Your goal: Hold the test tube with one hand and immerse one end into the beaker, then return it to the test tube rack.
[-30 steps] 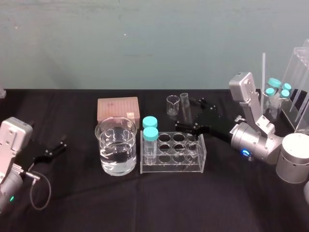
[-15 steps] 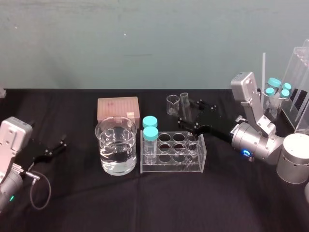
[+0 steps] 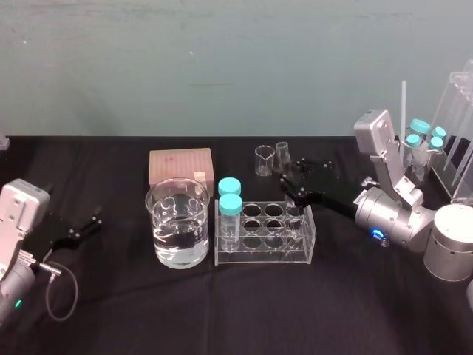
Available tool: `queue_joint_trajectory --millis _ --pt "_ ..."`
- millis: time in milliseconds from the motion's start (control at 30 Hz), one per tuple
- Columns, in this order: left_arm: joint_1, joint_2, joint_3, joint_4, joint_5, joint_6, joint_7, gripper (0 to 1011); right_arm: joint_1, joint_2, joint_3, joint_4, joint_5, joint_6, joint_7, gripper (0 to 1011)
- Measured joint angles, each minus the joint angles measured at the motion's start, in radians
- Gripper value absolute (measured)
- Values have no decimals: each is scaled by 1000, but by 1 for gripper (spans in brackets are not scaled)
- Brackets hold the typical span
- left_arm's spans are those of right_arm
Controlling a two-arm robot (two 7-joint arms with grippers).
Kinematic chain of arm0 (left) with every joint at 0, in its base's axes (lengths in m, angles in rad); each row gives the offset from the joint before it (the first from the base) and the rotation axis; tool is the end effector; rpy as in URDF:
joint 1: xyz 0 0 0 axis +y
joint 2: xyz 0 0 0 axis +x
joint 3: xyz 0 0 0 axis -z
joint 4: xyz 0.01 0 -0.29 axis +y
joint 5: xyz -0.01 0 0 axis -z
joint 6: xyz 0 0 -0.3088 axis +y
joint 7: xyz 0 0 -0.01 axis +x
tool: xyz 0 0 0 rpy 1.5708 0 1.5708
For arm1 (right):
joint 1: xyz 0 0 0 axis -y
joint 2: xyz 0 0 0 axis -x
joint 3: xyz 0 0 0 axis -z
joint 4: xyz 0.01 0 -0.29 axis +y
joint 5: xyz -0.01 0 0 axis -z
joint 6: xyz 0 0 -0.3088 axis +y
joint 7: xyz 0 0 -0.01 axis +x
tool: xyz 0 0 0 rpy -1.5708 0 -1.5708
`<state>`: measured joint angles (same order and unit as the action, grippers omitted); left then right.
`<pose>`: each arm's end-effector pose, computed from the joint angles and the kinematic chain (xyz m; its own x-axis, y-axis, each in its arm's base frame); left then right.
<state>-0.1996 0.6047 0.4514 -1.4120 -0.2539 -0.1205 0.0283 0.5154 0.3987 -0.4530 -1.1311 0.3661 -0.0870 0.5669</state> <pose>0.3581 0.0827 -0.3022 0.2922 0.8803 0.3738 -0.9553 0.2873 0.0702 0.4523 -0.0500 -0.2609 0.7016 -0.6948 0.1582 0.7108 0.6979 -0.0872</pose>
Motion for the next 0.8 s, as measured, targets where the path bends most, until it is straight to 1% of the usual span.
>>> queue_joint_trajectory --millis 33,100,333,500,800 --pt "0 0 0 0 0 0 0 1000 0 0 0 0 1 0 0 255" --pt "0 0 0 0 0 0 0 1000 0 0 0 -1 1 0 0 234" --pt "0 0 0 0 0 0 0 1000 -1 0 0 -1 1 0 0 234" --pt "0 0 0 0 0 0 0 1000 -7 -6 12 -1 3 -13 9 234" --pt "0 0 0 0 0 0 0 1000 -22 -17 37 -17 26 -33 20 234"
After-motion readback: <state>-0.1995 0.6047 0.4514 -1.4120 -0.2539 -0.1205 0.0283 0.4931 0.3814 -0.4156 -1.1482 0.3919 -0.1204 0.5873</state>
